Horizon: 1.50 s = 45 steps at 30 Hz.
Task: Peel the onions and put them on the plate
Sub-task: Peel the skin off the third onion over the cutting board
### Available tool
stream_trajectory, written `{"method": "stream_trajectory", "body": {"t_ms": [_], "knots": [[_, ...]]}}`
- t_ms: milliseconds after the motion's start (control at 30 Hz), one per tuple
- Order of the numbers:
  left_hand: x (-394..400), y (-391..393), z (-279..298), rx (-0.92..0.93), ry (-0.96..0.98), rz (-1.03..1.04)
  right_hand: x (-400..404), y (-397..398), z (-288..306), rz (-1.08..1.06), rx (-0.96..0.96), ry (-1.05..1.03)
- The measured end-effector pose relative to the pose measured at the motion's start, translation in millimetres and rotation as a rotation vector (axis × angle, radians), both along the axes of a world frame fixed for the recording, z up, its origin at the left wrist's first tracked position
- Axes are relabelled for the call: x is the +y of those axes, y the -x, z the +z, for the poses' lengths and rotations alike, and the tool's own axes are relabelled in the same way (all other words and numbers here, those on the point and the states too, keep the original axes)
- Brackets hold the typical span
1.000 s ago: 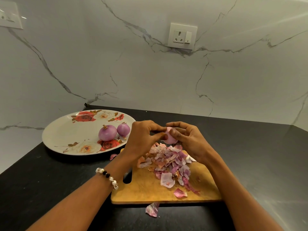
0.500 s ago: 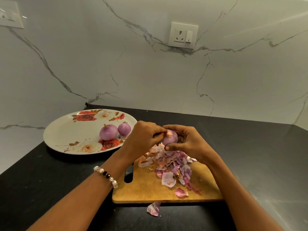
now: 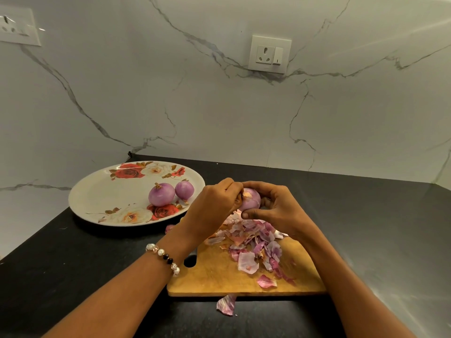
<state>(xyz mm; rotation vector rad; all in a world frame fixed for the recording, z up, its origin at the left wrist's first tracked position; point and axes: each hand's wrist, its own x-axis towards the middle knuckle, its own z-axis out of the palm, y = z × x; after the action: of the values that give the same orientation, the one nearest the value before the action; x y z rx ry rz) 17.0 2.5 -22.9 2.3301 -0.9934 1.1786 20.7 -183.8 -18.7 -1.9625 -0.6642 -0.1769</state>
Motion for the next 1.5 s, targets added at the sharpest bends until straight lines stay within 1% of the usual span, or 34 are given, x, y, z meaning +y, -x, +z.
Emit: {"method": "stream_trajectory", "body": {"t_ms": [133, 333, 500, 700, 833, 900, 967, 1067, 1133, 1200, 1333, 1500], "knots": [[-2.4, -1.1, -1.6, 0.054, 0.074, 0.028, 0.7, -1.0, -2.0, -0.015, -0.018, -0.013], [-6.0, -1.8, -0.5, 0.165, 0.234, -0.011, 1.9, -0.8, -2.2, -0.042, -0.076, -0.01], [-9.2, -6.2, 1.8, 0.253, 0.374, 0.0, 3.6, 0.1, -1.8, -0.06, -0.118, 0.0], [-7.5, -7.2, 1.8, 0.397, 0.437, 0.007, 2.5, -0.7, -3.6, -0.079, -0.159, 0.049], [-2.9, -10.6, 0.0, 0.491, 0.447, -0.018, -0.2, -0.8, -4.3, -0.078, -0.167, 0.075], [1.2, -9.9, -0.4, 0.469, 0.45, -0.063, -1.5, -1.4, -4.2, -0.075, -0.152, 0.075], [4.6, -8.2, 1.6, 0.38, 0.422, -0.119, -2.5, -2.4, -3.8, -0.07, -0.134, 0.066], [8.3, -6.9, 5.1, 0.221, 0.276, -0.149, -2.2, -4.0, -4.6, -0.066, -0.13, 0.066], [10.0, -6.1, 5.7, 0.168, 0.174, -0.169, -1.9, -4.3, -5.2, -0.066, -0.122, 0.076], [10.8, -4.4, 6.3, 0.16, 0.108, -0.189, -1.9, -4.5, -5.4, -0.067, -0.116, 0.079], [13.4, -4.2, 9.2, 0.142, 0.046, -0.199, -1.5, -4.1, -6.9, -0.057, -0.107, 0.104], [15.9, -4.8, 9.4, 0.14, 0.046, -0.194, 0.0, -3.1, -6.9, -0.044, -0.102, 0.113]]}}
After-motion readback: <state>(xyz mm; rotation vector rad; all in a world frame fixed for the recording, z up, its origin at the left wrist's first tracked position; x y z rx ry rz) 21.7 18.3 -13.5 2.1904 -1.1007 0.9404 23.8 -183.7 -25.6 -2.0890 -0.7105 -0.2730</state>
